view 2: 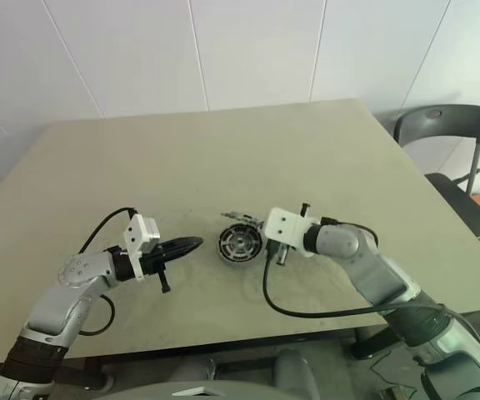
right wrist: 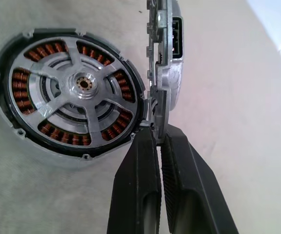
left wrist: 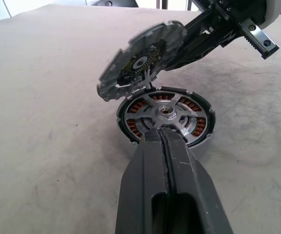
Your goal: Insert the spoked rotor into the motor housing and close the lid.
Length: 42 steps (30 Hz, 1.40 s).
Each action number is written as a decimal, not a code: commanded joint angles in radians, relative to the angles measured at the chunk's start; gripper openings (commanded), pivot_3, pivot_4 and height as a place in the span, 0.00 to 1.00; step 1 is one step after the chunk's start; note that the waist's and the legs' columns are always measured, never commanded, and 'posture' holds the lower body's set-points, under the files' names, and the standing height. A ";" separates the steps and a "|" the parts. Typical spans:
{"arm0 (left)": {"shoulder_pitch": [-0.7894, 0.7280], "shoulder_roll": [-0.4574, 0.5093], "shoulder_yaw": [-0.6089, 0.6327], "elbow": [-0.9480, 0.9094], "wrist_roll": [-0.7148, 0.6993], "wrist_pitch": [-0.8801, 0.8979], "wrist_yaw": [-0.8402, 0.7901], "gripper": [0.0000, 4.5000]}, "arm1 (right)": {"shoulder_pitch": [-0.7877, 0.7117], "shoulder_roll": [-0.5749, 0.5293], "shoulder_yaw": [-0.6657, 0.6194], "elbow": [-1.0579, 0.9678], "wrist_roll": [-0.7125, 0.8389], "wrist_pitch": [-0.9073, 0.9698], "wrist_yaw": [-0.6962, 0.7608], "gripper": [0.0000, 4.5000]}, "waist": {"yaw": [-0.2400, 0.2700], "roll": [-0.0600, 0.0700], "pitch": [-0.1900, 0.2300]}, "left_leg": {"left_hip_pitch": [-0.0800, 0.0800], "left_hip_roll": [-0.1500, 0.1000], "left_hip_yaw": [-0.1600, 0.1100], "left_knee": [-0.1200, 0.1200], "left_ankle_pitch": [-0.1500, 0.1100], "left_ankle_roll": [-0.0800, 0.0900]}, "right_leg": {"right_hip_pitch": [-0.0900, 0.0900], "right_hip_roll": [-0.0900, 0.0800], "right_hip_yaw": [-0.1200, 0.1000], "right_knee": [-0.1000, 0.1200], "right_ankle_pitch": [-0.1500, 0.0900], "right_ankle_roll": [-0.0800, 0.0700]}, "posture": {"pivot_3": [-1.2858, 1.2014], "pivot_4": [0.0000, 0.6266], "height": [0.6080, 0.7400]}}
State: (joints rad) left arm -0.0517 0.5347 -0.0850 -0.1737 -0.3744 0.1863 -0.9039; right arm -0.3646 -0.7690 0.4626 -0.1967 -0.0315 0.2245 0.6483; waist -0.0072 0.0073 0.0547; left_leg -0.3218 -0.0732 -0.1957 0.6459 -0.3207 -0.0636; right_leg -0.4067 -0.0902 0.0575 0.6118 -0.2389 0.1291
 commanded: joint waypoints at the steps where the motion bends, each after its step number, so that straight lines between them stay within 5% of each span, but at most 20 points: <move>1: -0.016 0.005 0.025 0.015 0.011 -0.042 -0.010 0.00 | -0.004 -0.022 0.002 0.039 -0.089 -0.132 0.043 0.01 | 0.001 0.000 0.000 | 0.000 0.000 0.000 0.000 0.000 0.000 | 0.000 0.000 0.000 0.000 0.000 0.000 | 0.52 0.00 1.00; 10: -0.026 -0.001 0.017 0.060 0.024 -0.078 -0.024 0.00 | 0.036 -0.052 -0.049 0.098 -0.098 -0.224 0.187 0.60 | 0.019 -0.001 0.000 | 0.001 0.000 0.000 0.000 0.000 0.000 | 0.000 0.000 0.000 0.001 0.000 -0.001 | 0.52 0.00 1.00; 15: -0.025 0.001 0.018 0.069 0.025 -0.090 -0.030 0.00 | 0.041 -0.036 -0.116 0.088 0.003 -0.144 0.279 0.60 | 0.020 -0.002 0.000 | 0.001 0.000 0.000 0.000 0.000 0.000 | 0.001 0.000 0.001 0.001 0.000 -0.001 | 0.52 0.00 1.00; 22: -0.018 -0.003 0.020 0.043 0.022 -0.083 -0.022 0.00 | -0.071 0.156 -0.267 0.045 0.226 0.280 0.207 0.60 | 0.021 -0.002 0.000 | 0.002 0.001 0.000 0.000 0.000 0.000 | 0.000 0.002 0.001 0.002 0.002 -0.004 | 0.52 0.00 1.00; 29: -0.028 -0.003 0.033 0.059 -0.002 -0.078 -0.037 0.00 | -0.131 0.257 -0.205 0.003 0.247 0.550 0.149 0.99 | 0.020 -0.002 0.000 | 0.000 0.001 0.000 0.000 0.000 0.000 | -0.001 0.001 0.001 0.001 0.003 -0.006 | 0.52 0.00 1.00; 34: -0.033 -0.013 0.034 0.061 -0.013 -0.078 -0.045 0.00 | -0.182 0.364 -0.185 0.010 0.289 0.756 0.094 0.99 | 0.019 -0.002 0.000 | 0.001 0.002 0.000 0.000 0.000 0.000 | -0.002 0.002 0.001 0.003 0.004 -0.007 | 0.52 0.00 1.00; 42: -0.018 -0.011 0.053 0.052 -0.041 -0.068 -0.069 0.00 | -0.216 0.388 -0.135 0.054 0.257 0.748 0.059 0.99 | 0.019 -0.002 0.000 | 0.000 0.001 0.000 0.000 0.000 0.000 | -0.002 0.002 0.001 0.002 0.004 -0.006 | 0.52 0.00 1.00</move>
State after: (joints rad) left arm -0.0704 0.5134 -0.0576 -0.0989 -0.4035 0.1271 -0.9636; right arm -0.5559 -0.3825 0.3208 -0.1399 0.2343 0.9929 0.7139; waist 0.0118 0.0056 0.0551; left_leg -0.3216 -0.0718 -0.1956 0.6457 -0.3206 -0.0638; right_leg -0.4089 -0.0881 0.0587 0.6138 -0.2345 0.1229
